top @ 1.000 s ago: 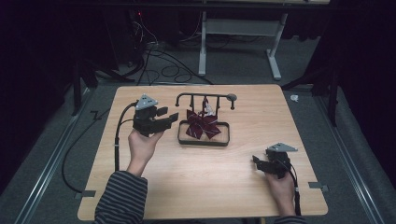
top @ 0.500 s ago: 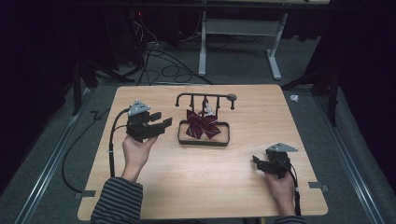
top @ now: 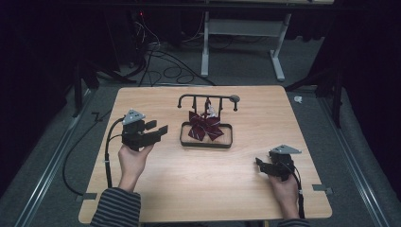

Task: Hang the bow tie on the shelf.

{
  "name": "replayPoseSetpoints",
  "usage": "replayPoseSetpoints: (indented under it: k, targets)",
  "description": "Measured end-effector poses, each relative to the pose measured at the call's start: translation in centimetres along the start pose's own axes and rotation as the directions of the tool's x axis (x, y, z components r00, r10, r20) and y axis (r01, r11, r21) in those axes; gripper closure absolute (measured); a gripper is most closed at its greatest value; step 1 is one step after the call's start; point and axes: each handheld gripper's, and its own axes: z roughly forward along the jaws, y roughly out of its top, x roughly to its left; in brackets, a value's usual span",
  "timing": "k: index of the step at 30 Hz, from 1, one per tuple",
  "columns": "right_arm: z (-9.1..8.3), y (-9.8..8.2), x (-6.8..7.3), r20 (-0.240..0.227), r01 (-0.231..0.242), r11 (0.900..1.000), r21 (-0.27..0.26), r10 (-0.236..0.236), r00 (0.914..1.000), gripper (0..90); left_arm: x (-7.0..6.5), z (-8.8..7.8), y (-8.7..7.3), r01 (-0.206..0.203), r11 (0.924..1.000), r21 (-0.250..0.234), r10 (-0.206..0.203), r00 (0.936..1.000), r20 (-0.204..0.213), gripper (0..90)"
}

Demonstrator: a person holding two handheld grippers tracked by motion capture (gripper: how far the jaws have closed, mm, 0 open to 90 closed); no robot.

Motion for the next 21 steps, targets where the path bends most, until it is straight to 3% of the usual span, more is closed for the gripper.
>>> replayPoseSetpoints:
  k: [21]
  targets:
    - [0.0, 0.0, 0.0, -0.001, 0.001, 1.0, 0.0, -0.001, 1.0, 35.5, 0.3, -0.8, -2.7, 0.004, 0.9996, 0.027, -0.003, 0.9985, -0.055, 44.2]
